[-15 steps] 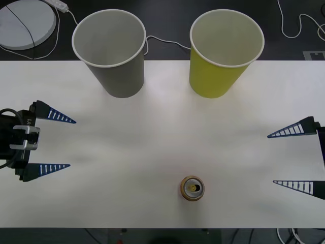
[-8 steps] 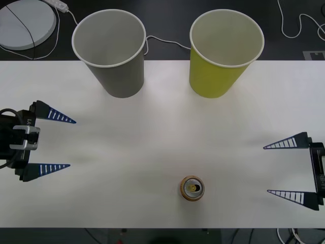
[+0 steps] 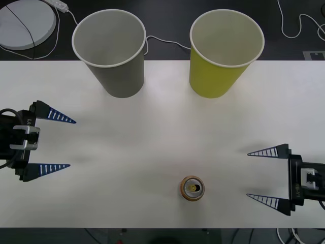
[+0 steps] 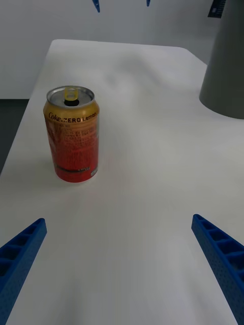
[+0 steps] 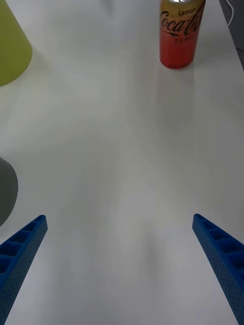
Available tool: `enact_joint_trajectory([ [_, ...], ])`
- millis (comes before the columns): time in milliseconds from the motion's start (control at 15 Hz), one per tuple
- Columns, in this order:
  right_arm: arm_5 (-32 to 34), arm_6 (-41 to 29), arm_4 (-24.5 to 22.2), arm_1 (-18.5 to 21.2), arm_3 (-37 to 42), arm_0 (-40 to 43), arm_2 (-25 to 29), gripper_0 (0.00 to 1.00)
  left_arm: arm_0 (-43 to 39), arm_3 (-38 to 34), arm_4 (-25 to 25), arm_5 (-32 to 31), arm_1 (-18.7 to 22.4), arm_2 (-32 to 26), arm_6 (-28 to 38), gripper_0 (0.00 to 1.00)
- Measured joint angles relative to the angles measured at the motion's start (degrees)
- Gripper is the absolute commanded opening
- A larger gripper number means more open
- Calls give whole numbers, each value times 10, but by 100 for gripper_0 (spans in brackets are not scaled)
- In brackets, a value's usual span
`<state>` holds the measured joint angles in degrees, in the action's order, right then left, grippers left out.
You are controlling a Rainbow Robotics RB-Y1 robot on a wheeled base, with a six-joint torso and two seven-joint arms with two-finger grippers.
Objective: Put the can into the green bin and the plastic bottle into the gray bin
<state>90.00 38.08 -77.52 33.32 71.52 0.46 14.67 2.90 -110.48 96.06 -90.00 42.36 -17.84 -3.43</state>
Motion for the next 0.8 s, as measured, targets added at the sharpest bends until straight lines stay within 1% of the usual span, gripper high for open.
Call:
enact_joint_trajectory([
  [133,0,36,2,-14,-52,-18,-11,100,0,0,0,0,0,0,0,100],
  [333,0,86,37,-16,-123,-39,-60,100,0,0,0,0,0,0,0,100],
  [467,0,103,58,-16,-158,-51,-93,100,0,0,0,0,0,0,0,100],
  [800,-7,109,92,-18,-170,-55,-160,100,0,0,0,0,0,0,0,100],
])
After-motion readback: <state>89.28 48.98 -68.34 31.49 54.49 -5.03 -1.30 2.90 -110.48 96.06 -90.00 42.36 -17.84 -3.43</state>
